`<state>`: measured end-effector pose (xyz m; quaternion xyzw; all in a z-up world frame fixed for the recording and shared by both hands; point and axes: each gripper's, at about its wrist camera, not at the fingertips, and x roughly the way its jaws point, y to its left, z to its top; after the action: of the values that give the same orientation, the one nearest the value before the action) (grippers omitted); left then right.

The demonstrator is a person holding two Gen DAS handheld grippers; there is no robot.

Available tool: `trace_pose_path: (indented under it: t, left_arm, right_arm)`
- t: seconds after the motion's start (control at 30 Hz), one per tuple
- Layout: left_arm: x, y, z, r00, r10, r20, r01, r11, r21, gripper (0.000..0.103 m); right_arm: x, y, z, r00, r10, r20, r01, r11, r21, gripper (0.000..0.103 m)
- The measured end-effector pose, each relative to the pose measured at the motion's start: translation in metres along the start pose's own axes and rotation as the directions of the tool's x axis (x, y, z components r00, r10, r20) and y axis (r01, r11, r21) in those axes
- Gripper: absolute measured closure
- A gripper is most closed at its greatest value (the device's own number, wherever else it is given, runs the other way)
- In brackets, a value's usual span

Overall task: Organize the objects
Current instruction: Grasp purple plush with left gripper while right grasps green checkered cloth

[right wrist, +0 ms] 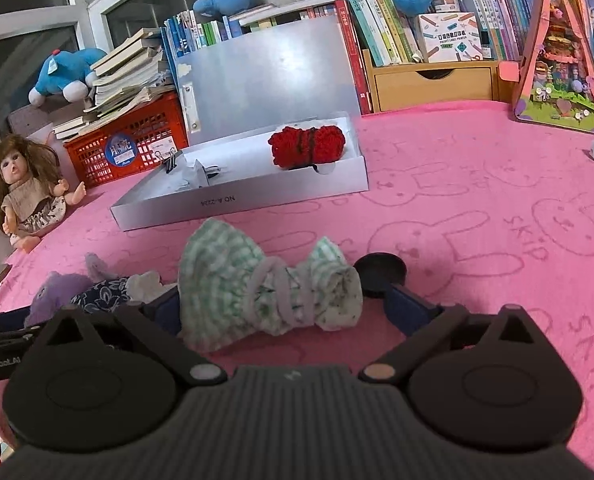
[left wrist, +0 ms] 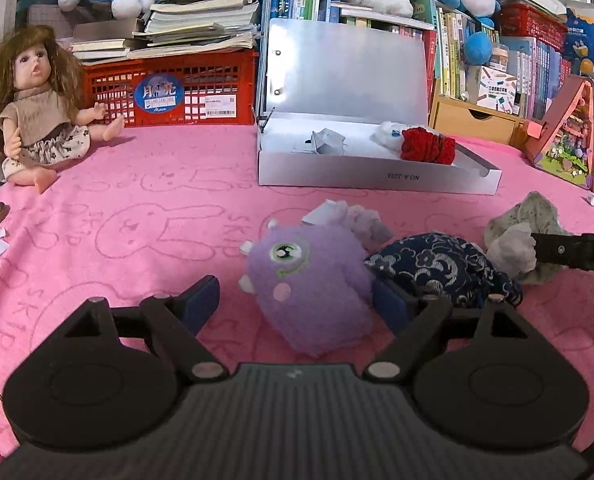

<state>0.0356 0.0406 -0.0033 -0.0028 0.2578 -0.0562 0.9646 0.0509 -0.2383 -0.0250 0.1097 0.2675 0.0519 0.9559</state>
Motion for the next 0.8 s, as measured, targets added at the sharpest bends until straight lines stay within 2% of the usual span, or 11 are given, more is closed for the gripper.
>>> trace_pose_path:
  t: [0.2, 0.47, 0.53, 0.63, 0.8]
  left_arm:
    - [0.002, -0.003, -0.001, 1.000, 0.004, 0.009, -0.004, 1.000, 0.009, 0.016]
    - [0.002, -0.004, -0.001, 1.000, -0.003, 0.018, 0.003, 1.000, 0.014, 0.018]
    - [0.001, -0.003, -0.001, 1.000, -0.010, 0.024, 0.010, 1.000, 0.009, 0.022]
    - [-0.001, -0.004, 0.001, 0.999, -0.029, 0.022, 0.028, 1.000, 0.002, 0.035]
    - [-0.003, -0.008, 0.006, 0.999, -0.033, 0.016, 0.033, 0.999, 0.004, 0.039]
  right_arm:
    - [-0.002, 0.008, -0.003, 1.000, 0.009, 0.007, -0.009, 0.999, -0.054, 0.014]
    - [-0.004, 0.009, -0.005, 1.000, 0.012, 0.021, -0.011, 0.998, -0.068, 0.020]
    - [-0.005, 0.010, -0.006, 0.999, 0.009, 0.031, -0.007, 0.997, -0.073, 0.025]
    - [-0.008, 0.011, -0.007, 0.999, 0.002, 0.049, 0.001, 0.997, -0.079, 0.033]
    - [-0.010, 0.010, -0.007, 0.999, 0.018, 0.048, -0.013, 0.996, -0.092, 0.040]
